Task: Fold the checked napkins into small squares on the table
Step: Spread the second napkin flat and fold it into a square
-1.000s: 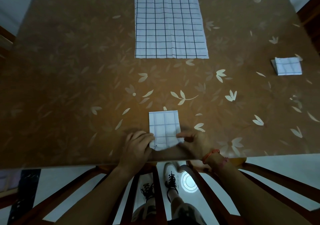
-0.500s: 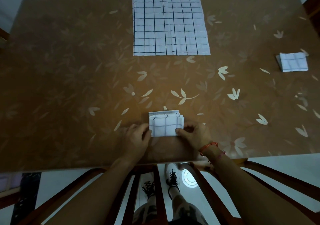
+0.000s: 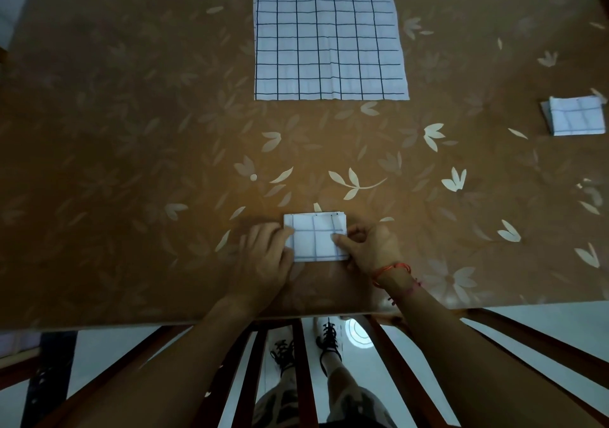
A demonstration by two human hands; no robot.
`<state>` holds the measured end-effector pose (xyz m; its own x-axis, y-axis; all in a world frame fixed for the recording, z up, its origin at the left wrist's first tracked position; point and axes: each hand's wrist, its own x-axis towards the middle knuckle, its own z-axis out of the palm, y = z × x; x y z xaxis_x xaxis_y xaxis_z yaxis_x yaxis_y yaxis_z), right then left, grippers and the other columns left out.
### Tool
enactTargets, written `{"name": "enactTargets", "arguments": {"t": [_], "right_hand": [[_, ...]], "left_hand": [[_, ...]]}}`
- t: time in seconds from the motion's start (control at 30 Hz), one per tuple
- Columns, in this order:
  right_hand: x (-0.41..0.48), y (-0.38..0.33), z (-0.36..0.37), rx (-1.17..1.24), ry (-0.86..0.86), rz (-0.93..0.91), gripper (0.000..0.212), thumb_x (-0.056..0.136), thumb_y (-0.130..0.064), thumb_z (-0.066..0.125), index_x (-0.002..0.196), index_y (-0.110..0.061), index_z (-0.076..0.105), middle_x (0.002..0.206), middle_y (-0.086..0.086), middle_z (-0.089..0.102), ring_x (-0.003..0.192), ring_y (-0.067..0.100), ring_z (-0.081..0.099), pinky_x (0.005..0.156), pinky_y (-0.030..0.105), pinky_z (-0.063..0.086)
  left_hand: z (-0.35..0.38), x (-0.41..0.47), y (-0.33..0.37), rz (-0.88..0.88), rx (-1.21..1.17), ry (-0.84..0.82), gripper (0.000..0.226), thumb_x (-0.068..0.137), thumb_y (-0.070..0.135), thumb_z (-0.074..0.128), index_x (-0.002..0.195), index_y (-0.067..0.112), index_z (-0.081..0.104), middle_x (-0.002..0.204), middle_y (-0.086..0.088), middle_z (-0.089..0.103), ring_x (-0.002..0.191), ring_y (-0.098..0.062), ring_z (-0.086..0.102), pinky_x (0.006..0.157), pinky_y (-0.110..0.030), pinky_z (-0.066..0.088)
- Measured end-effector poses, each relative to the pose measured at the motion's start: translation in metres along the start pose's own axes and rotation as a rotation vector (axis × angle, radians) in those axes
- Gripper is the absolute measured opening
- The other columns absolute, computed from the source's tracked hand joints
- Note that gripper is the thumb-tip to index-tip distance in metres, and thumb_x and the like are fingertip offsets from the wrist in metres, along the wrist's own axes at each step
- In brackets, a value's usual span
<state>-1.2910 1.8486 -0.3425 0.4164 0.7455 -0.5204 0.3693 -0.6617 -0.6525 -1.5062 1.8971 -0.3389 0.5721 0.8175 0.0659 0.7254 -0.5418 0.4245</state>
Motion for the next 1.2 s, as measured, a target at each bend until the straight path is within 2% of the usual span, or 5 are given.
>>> {"name": "enactTargets", "arguments": {"t": [0.13,0.63,0.8,0.93,1.2], "right_hand": [[0.000,-0.005,0.000,-0.033,-0.001,0.009,0.024,0.080,-0.042,0.071,0.087,-0.019,0.068,0.078,0.004,0.073,0.060,0.021,0.069,0.061,0.038,0.060],[-0.001,-0.012,0.001,0.028,0.002,0.118,0.027,0.078,-0.038,0.074,0.085,-0.014,0.063,0.075,0.006,0.071,0.047,0.020,0.068,0.045,0.036,0.058],[-0.007,-0.016,-0.002,-0.250,0.188,-0.024,0.027,0.076,-0.047,0.070,0.084,-0.022,0.062,0.080,-0.006,0.064,0.073,0.014,0.061,0.066,0.032,0.055],[-0.029,-0.027,0.017,-0.396,0.393,-0.566,0.028,0.083,-0.025,0.060,0.107,-0.010,0.063,0.107,0.011,0.057,0.093,0.024,0.053,0.080,0.041,0.050],[-0.022,-0.022,0.073,-0.661,0.089,-0.640,0.055,0.098,-0.025,0.021,0.149,-0.002,0.024,0.158,0.015,0.017,0.147,0.028,0.013,0.118,0.044,0.022]], "left_hand": [[0.003,-0.001,-0.002,0.272,0.132,-0.136,0.043,0.097,0.027,0.032,0.123,0.008,0.061,0.134,-0.012,0.056,0.125,-0.028,0.049,0.096,-0.042,0.040],[0.017,0.007,-0.026,0.232,0.229,-0.324,0.054,0.100,0.027,0.027,0.149,0.007,0.028,0.157,-0.011,0.024,0.147,-0.022,0.016,0.117,-0.049,0.021],[0.016,0.008,-0.026,0.239,0.248,-0.320,0.053,0.100,0.027,0.024,0.149,0.007,0.029,0.158,-0.010,0.023,0.147,-0.021,0.016,0.116,-0.051,0.020],[0.017,0.008,-0.026,0.231,0.256,-0.313,0.054,0.100,0.029,0.022,0.149,0.007,0.028,0.158,-0.009,0.023,0.147,-0.020,0.018,0.115,-0.051,0.020],[0.020,0.006,-0.030,0.270,0.249,-0.288,0.054,0.099,0.026,0.024,0.148,0.006,0.031,0.155,-0.011,0.029,0.146,-0.021,0.019,0.115,-0.051,0.021]]}}
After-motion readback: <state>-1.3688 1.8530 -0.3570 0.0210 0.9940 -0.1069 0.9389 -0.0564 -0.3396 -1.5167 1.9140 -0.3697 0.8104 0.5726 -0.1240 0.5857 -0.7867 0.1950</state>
